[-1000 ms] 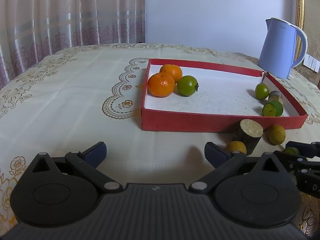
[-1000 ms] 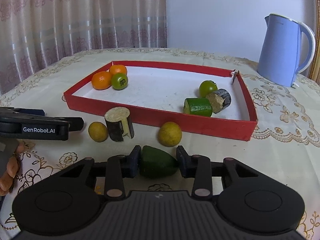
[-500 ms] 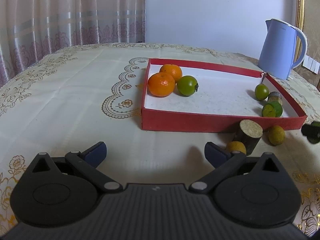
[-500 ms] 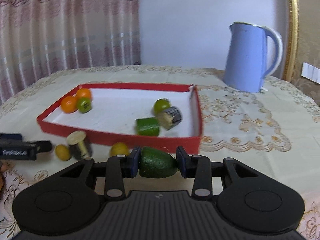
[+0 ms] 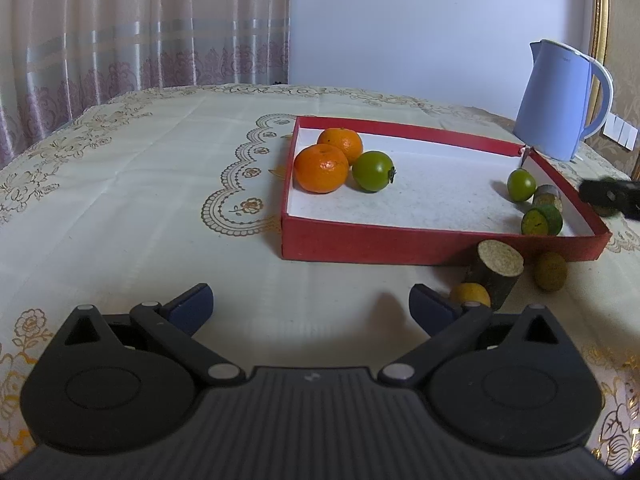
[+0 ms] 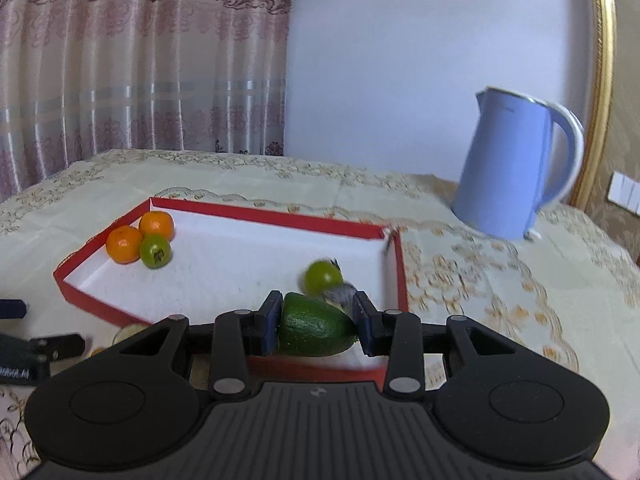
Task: Organize fruits
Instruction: 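Carry the dark green wedge into the red tray and open the right gripper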
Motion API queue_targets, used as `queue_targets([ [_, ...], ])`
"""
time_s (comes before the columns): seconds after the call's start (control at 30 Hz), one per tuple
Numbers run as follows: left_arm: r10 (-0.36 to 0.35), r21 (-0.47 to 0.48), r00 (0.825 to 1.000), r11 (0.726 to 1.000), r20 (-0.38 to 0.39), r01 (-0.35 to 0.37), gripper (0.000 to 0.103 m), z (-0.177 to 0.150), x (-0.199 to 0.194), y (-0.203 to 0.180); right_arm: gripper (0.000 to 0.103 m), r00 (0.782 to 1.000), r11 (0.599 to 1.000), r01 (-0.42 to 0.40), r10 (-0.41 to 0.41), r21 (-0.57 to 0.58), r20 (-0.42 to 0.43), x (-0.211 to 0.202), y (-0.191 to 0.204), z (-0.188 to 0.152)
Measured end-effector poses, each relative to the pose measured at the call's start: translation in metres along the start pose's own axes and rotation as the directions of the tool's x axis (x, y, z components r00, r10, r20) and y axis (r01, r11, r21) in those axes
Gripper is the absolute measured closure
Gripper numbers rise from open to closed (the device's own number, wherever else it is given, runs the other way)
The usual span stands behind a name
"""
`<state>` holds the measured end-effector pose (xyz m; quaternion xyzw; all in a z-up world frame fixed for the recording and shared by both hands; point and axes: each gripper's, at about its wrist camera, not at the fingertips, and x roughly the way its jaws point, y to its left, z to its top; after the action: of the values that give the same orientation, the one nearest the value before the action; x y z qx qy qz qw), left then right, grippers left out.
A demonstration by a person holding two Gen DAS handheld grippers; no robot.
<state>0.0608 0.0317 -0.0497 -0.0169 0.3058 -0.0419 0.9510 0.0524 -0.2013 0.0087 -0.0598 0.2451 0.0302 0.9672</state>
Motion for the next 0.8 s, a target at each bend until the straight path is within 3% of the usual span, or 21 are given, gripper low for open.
queue_targets([
  [0.3, -0.01, -0.002, 1.0, 1.0, 0.0, 0.01, 0.0, 0.0, 0.0, 0.002, 0.066, 1.0, 0.999, -0.008, 0.008, -0.047, -0.002, 0.03, 0.017, 0.02],
  [0.8, -0.025, -0.008, 1.0, 1.0, 0.001, 0.025, 0.0, 0.0, -0.001, 0.004, 0.066, 0.992, 0.996, -0.01, -0.002, -0.092, -0.129, 0.107, 0.037, 0.033],
])
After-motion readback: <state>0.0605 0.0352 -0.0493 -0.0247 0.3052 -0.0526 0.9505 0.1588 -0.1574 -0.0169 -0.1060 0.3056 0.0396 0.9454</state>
